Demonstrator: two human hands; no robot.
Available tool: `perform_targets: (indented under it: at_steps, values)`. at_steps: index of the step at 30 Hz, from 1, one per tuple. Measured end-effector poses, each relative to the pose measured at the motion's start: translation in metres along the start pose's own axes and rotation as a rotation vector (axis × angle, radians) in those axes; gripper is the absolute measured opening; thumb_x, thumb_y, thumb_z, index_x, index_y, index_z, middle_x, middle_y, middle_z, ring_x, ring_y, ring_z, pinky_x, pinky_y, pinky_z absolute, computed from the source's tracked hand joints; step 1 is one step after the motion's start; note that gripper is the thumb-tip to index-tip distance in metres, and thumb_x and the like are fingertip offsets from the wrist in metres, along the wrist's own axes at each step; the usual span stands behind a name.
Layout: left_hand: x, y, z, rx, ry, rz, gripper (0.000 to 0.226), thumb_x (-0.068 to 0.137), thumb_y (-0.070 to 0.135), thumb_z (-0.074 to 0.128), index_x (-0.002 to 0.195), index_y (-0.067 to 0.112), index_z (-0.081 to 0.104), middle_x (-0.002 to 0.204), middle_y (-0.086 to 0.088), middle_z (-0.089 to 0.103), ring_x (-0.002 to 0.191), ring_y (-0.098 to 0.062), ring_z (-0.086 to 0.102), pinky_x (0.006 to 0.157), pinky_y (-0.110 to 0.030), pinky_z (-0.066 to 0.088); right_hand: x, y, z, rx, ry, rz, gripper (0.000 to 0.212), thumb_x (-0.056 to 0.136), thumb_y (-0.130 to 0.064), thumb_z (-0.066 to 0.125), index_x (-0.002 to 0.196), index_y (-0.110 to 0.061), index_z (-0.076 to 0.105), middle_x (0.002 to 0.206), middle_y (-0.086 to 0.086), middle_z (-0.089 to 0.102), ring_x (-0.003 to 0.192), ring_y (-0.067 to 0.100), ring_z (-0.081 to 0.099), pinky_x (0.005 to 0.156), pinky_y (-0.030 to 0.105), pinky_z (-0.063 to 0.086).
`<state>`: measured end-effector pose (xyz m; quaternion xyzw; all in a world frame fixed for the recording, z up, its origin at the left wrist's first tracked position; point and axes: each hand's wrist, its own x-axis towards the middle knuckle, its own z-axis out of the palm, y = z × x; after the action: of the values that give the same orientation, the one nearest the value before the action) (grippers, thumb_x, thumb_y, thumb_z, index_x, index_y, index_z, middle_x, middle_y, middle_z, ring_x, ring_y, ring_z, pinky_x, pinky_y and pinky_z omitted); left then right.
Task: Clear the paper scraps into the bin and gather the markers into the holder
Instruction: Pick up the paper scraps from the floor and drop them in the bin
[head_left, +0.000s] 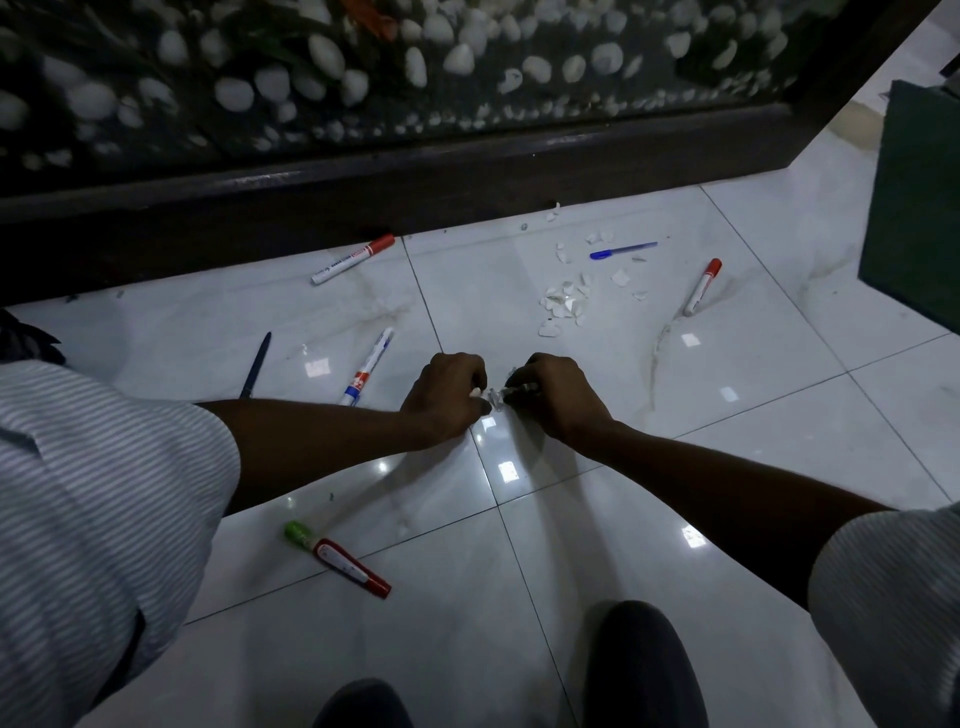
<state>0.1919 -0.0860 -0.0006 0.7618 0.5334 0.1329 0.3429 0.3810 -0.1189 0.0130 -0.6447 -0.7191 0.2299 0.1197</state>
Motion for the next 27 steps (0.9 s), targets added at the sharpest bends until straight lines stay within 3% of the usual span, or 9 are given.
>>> perform_targets:
  at_steps: [5,8,12,16,19,22,24,27]
  values:
    - [-0.002,0.000,-0.001,0.062,-0.107,0.047,0.065,0.071,0.040,0.085,0.126,0.014,0.061,0.111,-0.009,0.065,0.107,-0.029,0.060,0.088,-0.041,0.053,-0.002,0.003,0.001,0.009,0.002,-0.020,0.015,0.090,-0.018,0.071,0.103,-0.014,0.080,0.094,0.008,0.071,0.086,0.023,0.065,0.072,0.028,0.044]
    - [-0.002,0.005,0.000,0.125,-0.145,0.069,0.079,0.061,0.063,0.077,0.121,0.015,0.058,0.113,-0.006,0.054,0.104,-0.028,0.056,0.087,-0.042,0.052,-0.003,0.008,-0.004,0.016,0.023,-0.043,0.016,0.088,-0.018,0.073,0.101,-0.011,0.080,0.094,0.011,0.074,0.085,0.025,0.068,0.072,0.026,0.044]
    - [0.001,0.009,0.005,0.203,-0.122,0.127,0.063,0.073,0.058,0.081,0.116,0.018,0.058,0.110,-0.005,0.051,0.095,-0.029,0.060,0.077,-0.037,0.051,-0.004,0.011,-0.016,0.113,0.060,0.050,0.016,0.088,-0.021,0.076,0.098,-0.009,0.081,0.090,0.006,0.078,0.075,0.013,0.068,0.067,0.012,0.042]
    - [0.006,0.017,0.006,0.252,-0.103,0.145,0.055,0.079,0.054,0.079,0.117,0.020,0.059,0.113,-0.006,0.052,0.097,-0.029,0.060,0.074,-0.033,0.045,-0.006,0.017,-0.023,0.227,0.020,0.165,0.012,0.086,-0.021,0.079,0.092,-0.011,0.081,0.071,-0.006,0.073,0.061,0.004,0.069,0.061,0.004,0.045]
    - [0.009,0.021,0.007,0.271,-0.097,0.149,0.049,0.080,0.050,0.078,0.115,0.021,0.060,0.112,-0.004,0.052,0.099,-0.029,0.060,0.075,-0.034,0.046,-0.011,0.023,-0.026,0.265,0.036,0.204,0.008,0.084,-0.021,0.081,0.087,-0.014,0.081,0.068,-0.009,0.072,0.060,0.005,0.070,0.062,0.007,0.047]
    - [0.010,0.025,0.008,0.310,-0.111,0.191,0.052,0.080,0.051,0.077,0.119,0.022,0.059,0.114,-0.005,0.052,0.103,-0.027,0.057,0.077,-0.036,0.048,-0.016,0.029,-0.028,0.317,0.036,0.240,0.007,0.082,-0.021,0.082,0.084,-0.014,0.080,0.070,-0.001,0.076,0.063,0.010,0.074,0.064,0.014,0.053]
    - [0.010,0.029,0.008,0.333,-0.113,0.204,0.050,0.081,0.049,0.076,0.120,0.022,0.060,0.115,-0.006,0.052,0.106,-0.027,0.054,0.079,-0.038,0.050,-0.019,0.031,-0.028,0.326,0.017,0.254,0.008,0.083,-0.020,0.081,0.082,-0.012,0.078,0.070,0.003,0.076,0.058,0.005,0.072,0.060,0.010,0.050]
    - [0.011,0.031,0.011,0.318,-0.107,0.197,0.026,0.089,0.032,0.072,0.111,0.021,0.062,0.111,-0.003,0.051,0.104,-0.026,0.056,0.078,-0.038,0.050,-0.021,0.032,-0.028,0.330,0.008,0.271,0.007,0.085,-0.016,0.079,0.083,-0.011,0.075,0.071,0.002,0.073,0.051,-0.003,0.066,0.054,0.005,0.045]
